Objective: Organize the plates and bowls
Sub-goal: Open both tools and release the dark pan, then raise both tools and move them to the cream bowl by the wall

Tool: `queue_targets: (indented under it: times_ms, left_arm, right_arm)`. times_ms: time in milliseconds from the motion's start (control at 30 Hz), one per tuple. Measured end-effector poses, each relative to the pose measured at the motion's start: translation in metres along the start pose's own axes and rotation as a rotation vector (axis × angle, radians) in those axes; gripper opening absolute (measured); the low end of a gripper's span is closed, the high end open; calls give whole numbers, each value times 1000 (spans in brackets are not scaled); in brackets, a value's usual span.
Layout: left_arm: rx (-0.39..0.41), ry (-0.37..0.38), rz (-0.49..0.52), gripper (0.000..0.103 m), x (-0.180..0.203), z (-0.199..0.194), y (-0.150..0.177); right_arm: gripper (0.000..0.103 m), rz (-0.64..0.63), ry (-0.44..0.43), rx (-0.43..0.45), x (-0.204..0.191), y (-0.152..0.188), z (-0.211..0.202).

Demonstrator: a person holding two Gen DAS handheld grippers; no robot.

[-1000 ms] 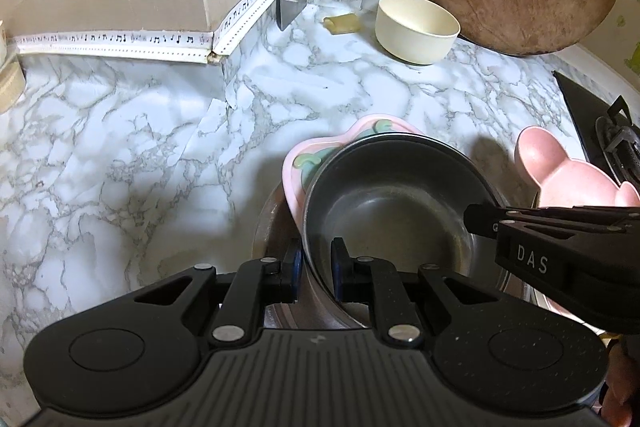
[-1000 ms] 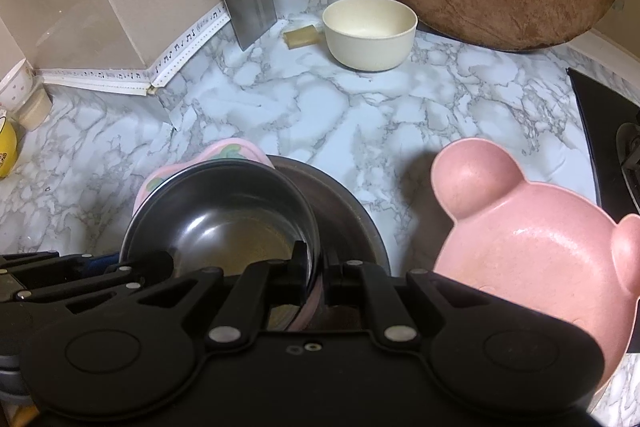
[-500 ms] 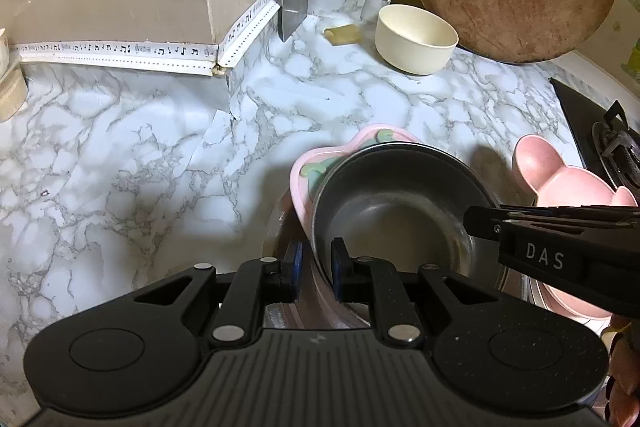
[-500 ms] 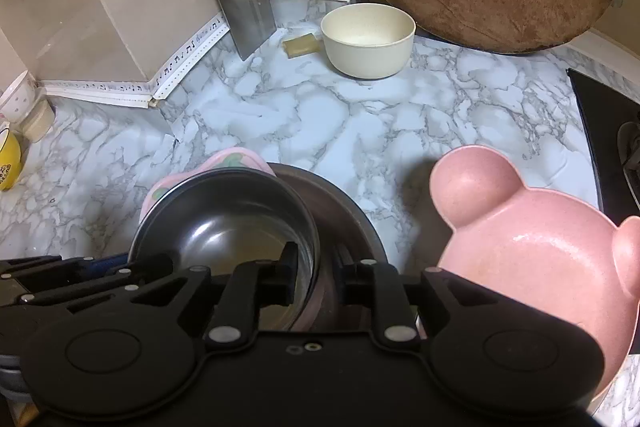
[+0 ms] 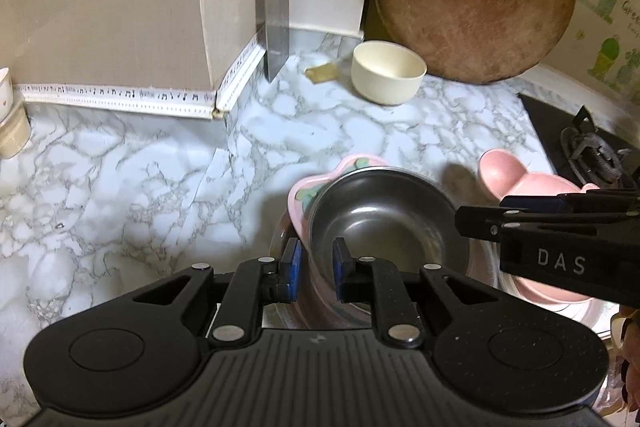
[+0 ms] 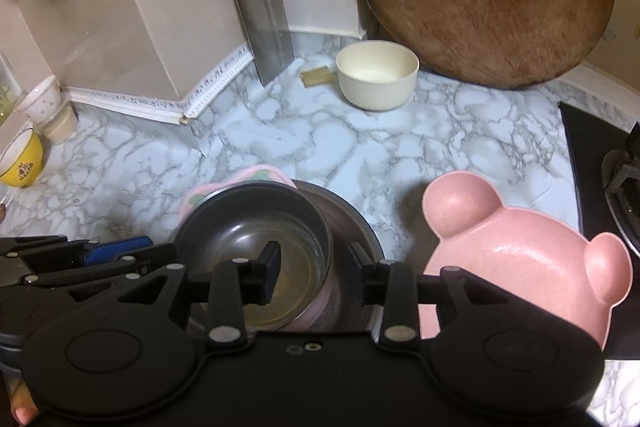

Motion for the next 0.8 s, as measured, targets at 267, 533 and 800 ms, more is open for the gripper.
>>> queue_targets:
  times_ms: [267,533,800]
  left_arm:
    - [65,7,9,46,-5,-20,-13]
    - [107,3,20,55,1,-17,-44]
    - [137,-7,12,72,8,-1,-82]
  right_arm:
    - [49,-22,0,60,-12,-6,-27]
    - [66,-42,-10,106,-6,-27,-36]
    - [87,-46,-9,147,19,-62,-29]
Point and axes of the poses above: each gripper's, at about its wrist camera, not at the fingertips, and z roughly the way its jaws point, x to its right, y to its underside, the point moved 8 cm from there along z, roughly the way its jaws point, and after that the axes turned 3 degrees about z, right-handed, at the moved point
